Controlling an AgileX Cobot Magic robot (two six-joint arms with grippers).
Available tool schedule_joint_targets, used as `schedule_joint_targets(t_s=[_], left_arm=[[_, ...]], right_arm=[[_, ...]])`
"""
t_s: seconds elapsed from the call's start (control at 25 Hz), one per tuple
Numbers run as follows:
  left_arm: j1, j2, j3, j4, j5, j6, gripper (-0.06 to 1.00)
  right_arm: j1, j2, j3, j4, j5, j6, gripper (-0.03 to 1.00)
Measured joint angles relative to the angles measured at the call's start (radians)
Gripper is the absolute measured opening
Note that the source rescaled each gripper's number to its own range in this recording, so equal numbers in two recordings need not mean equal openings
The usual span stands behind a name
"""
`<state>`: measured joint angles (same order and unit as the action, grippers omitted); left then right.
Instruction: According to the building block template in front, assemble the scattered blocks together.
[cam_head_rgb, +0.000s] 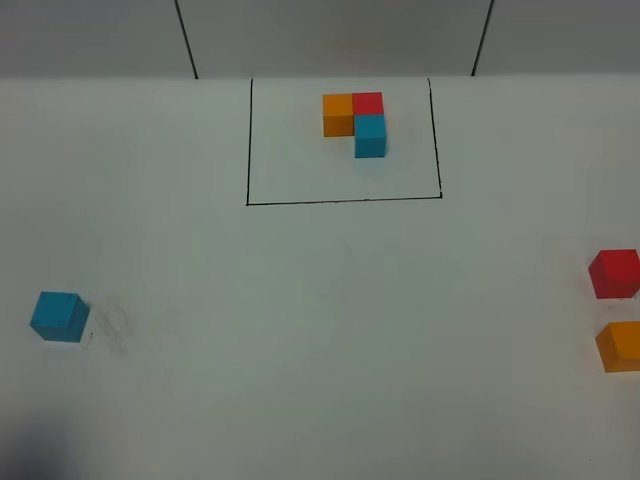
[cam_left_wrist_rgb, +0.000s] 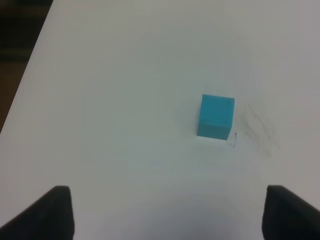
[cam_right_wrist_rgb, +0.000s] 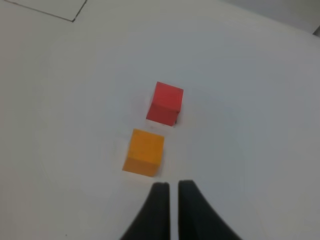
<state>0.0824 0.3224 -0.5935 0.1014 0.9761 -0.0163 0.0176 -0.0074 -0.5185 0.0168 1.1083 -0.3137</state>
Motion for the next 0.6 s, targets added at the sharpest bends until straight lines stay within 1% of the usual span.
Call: schedule_joint_targets(t_s=[0.16, 0.32, 0.48, 0.6], left_arm=[[0.0, 0.218, -0.051, -0.025, -0.033, -0.006, 0.86], [0.0, 0.441, -0.059, -0.039, -0.09, -0.024, 0.86], [0.0, 0.644, -0.059, -0.082, -0.169, -0.032, 0.86], [0.0, 0.773, -0.059, -0.108, -0.251, -0.032, 0.86]], right_arm=[[0.0, 0.0, 0.0, 0.0, 0.0, 0.0, 0.0], [0.0, 0.0, 0.0, 0.0, 0.0, 0.0, 0.0], [0.0, 0.0, 0.0, 0.0, 0.0, 0.0, 0.0], [0.0, 0.0, 0.0, 0.0, 0.0, 0.0, 0.0]])
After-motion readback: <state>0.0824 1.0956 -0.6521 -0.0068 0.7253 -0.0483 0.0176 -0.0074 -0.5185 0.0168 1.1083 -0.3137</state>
